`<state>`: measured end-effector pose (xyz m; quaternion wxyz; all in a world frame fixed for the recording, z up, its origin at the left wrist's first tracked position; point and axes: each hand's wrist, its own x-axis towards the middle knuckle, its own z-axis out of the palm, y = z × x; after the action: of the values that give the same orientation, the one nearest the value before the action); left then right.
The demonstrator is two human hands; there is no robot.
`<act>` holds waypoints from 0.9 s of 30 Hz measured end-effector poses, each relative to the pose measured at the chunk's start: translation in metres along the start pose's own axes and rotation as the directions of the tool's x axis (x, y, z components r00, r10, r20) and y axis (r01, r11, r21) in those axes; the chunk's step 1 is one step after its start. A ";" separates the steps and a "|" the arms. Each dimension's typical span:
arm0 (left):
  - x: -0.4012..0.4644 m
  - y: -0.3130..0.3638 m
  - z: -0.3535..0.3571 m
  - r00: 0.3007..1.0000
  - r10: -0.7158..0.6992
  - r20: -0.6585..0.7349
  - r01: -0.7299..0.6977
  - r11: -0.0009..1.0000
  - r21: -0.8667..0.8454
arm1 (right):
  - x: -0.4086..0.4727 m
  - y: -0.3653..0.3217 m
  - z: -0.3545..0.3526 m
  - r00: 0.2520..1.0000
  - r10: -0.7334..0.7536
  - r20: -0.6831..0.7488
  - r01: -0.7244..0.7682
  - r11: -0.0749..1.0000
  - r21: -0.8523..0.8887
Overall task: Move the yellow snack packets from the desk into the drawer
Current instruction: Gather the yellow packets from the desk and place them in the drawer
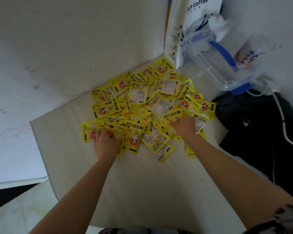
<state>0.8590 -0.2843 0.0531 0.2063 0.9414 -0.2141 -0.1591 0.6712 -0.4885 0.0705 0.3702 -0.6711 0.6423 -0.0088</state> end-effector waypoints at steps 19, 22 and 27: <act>-0.006 0.035 -0.013 0.952 -0.243 0.188 0.249 0.969 -0.009 | -0.047 0.037 -0.015 0.996 -0.082 0.032 0.074 0.978 0.195; -0.010 0.033 -0.011 0.940 -0.285 0.187 0.291 0.957 -0.004 | -0.052 0.044 -0.015 0.994 -0.097 0.055 0.086 0.979 0.184; -0.015 0.034 -0.003 0.979 -0.191 0.071 0.188 0.981 0.051 | -0.057 0.054 -0.017 0.993 -0.104 0.048 0.090 0.966 0.241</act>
<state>0.8361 -0.3049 0.0744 0.1612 0.9551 -0.1345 -0.2089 0.6065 -0.4422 0.0812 0.4665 -0.6523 0.5915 -0.0837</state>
